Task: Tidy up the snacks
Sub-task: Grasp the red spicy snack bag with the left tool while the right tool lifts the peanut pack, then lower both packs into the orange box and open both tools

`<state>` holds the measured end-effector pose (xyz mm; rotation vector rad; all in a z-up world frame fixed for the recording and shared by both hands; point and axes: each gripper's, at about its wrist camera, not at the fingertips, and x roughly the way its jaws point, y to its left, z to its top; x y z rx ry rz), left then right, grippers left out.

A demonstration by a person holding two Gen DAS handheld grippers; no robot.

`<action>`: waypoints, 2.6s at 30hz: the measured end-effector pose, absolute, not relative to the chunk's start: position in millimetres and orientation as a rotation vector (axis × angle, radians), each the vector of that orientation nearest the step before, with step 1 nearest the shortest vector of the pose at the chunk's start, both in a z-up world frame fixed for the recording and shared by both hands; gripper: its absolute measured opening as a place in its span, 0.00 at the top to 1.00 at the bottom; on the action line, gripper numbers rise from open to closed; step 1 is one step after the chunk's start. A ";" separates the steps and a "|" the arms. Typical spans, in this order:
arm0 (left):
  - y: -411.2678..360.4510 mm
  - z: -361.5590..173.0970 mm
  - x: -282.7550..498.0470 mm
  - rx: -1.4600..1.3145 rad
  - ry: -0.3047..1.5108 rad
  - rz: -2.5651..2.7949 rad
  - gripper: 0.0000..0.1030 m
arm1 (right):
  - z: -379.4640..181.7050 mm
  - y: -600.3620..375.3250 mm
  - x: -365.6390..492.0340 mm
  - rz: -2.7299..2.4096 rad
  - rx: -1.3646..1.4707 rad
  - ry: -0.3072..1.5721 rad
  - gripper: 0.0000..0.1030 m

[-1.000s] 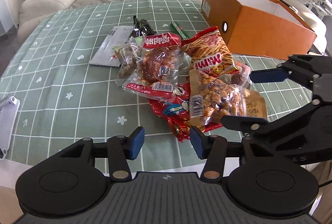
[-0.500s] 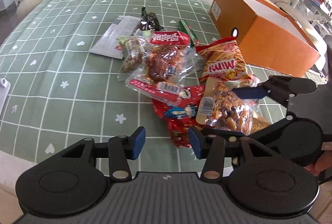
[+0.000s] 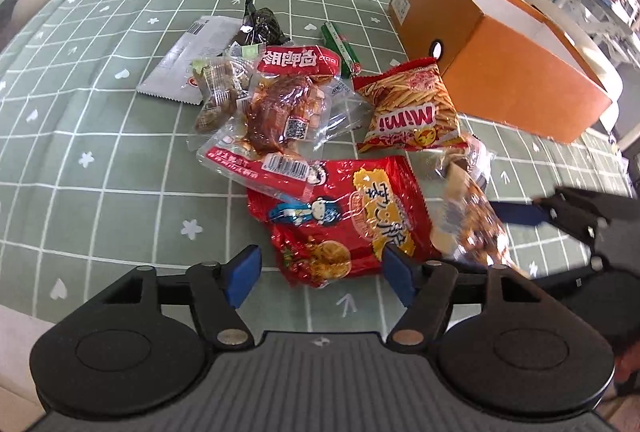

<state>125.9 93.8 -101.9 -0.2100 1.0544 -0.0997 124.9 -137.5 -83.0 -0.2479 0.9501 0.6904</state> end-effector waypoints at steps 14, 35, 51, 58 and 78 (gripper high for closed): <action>70.8 -105.7 128.6 -0.240 1.037 -0.093 0.50 | -83.9 -166.8 117.7 0.597 -0.215 0.948 0.33; 29.4 -26.2 99.1 -0.057 0.814 -0.124 0.91 | -49.0 -194.0 108.3 0.554 -0.111 0.865 0.40; -10.6 64.3 148.5 0.063 0.562 -0.221 0.92 | 43.4 -248.0 163.2 0.496 0.062 0.720 0.41; -44.9 74.6 198.8 0.063 0.514 -0.257 0.92 | 67.5 -268.0 218.6 0.438 0.123 0.694 0.42; -51.1 -15.6 296.0 -0.046 0.812 -0.229 0.91 | -32.0 -268.1 351.4 0.303 0.064 1.066 0.47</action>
